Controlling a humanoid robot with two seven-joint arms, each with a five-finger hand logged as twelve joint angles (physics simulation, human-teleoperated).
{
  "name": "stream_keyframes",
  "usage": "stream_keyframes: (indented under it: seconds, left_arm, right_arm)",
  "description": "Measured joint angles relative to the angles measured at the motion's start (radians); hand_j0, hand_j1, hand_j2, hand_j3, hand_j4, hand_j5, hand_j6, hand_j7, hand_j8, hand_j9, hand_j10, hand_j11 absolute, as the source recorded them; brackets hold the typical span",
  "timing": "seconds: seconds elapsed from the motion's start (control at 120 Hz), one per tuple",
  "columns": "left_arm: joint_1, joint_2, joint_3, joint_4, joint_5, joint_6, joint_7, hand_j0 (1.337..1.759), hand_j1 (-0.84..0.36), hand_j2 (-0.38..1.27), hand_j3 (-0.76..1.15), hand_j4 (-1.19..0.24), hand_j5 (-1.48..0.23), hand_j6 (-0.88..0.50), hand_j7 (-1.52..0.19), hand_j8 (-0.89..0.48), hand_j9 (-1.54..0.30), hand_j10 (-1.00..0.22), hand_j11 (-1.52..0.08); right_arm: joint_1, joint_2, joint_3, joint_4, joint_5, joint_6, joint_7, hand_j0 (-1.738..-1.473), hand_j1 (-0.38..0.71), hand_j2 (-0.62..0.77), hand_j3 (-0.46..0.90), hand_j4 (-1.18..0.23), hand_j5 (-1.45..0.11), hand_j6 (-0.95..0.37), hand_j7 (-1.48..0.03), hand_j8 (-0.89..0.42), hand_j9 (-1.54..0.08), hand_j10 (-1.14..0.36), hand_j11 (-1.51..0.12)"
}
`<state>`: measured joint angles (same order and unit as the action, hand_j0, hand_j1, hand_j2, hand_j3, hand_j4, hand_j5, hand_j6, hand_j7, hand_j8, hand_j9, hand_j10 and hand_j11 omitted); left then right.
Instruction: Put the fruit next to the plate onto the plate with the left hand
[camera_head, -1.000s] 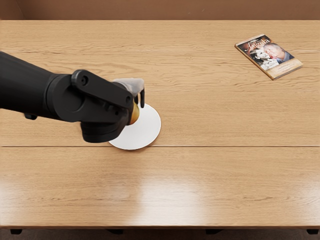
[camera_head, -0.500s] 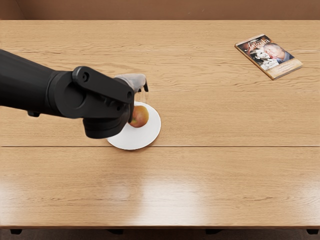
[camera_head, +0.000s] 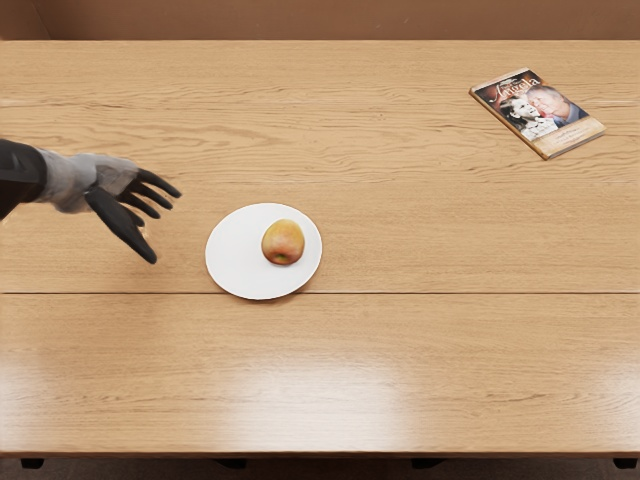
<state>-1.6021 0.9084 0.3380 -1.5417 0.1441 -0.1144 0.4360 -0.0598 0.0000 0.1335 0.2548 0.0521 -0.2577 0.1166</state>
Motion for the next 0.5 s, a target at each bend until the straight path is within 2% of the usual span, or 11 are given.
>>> stream_keyframes:
  seconds: [0.117,0.183,0.342,0.417,0.5]
  left_arm:
    - [0.143,0.134,-0.203,0.023,-0.005,-0.251,-0.012,1.658,0.05,0.06,0.00,-0.25,-0.33,-0.25,-0.33,-0.25,-0.33,-0.25,-0.33]
    - [0.209,0.151,-0.284,0.063,-0.039,-0.367,-0.034,1.658,0.05,0.05,0.00,-0.25,-0.33,-0.25,-0.33,-0.25,-0.33,-0.25,-0.33]
    - [0.226,0.176,-0.373,0.186,-0.173,-0.469,-0.071,1.658,0.05,0.05,0.00,-0.25,-0.33,-0.25,-0.33,-0.25,-0.33,-0.25,-0.33]
    - [0.226,0.159,-0.387,0.213,-0.202,-0.483,-0.077,1.658,0.05,0.05,0.00,-0.25,-0.33,-0.25,-0.33,-0.25,-0.33,-0.25,-0.33]
    - [0.226,0.094,-0.395,0.225,-0.221,-0.491,-0.080,1.658,0.05,0.05,0.00,-0.25,-0.33,-0.25,-0.33,-0.25,-0.33,-0.25,-0.33]
  right_arm:
    - [0.000,0.000,0.000,0.000,0.000,0.000,0.000,-1.658,-0.31,-0.01,0.00,-0.03,-0.05,-0.03,-0.05,-0.03,-0.05,-0.03,-0.05]
    - [0.000,0.000,0.000,0.000,0.000,0.000,0.000,-1.658,-0.31,-0.01,0.00,-0.03,-0.05,-0.03,-0.05,-0.03,-0.05,-0.03,-0.05]
    - [0.000,0.000,0.000,0.000,0.000,0.000,0.000,-1.658,-0.31,-0.01,0.00,-0.03,-0.05,-0.03,-0.05,-0.03,-0.05,-0.03,-0.05]
    - [0.000,0.000,0.000,0.000,0.000,0.000,0.000,-1.658,-0.31,-0.01,0.00,-0.03,-0.05,-0.03,-0.05,-0.03,-0.05,-0.03,-0.05]
    - [0.000,0.000,0.000,0.000,0.000,0.000,0.000,-1.658,-0.31,-0.01,0.00,-0.03,-0.05,-0.03,-0.05,-0.03,-0.05,-0.03,-0.05]
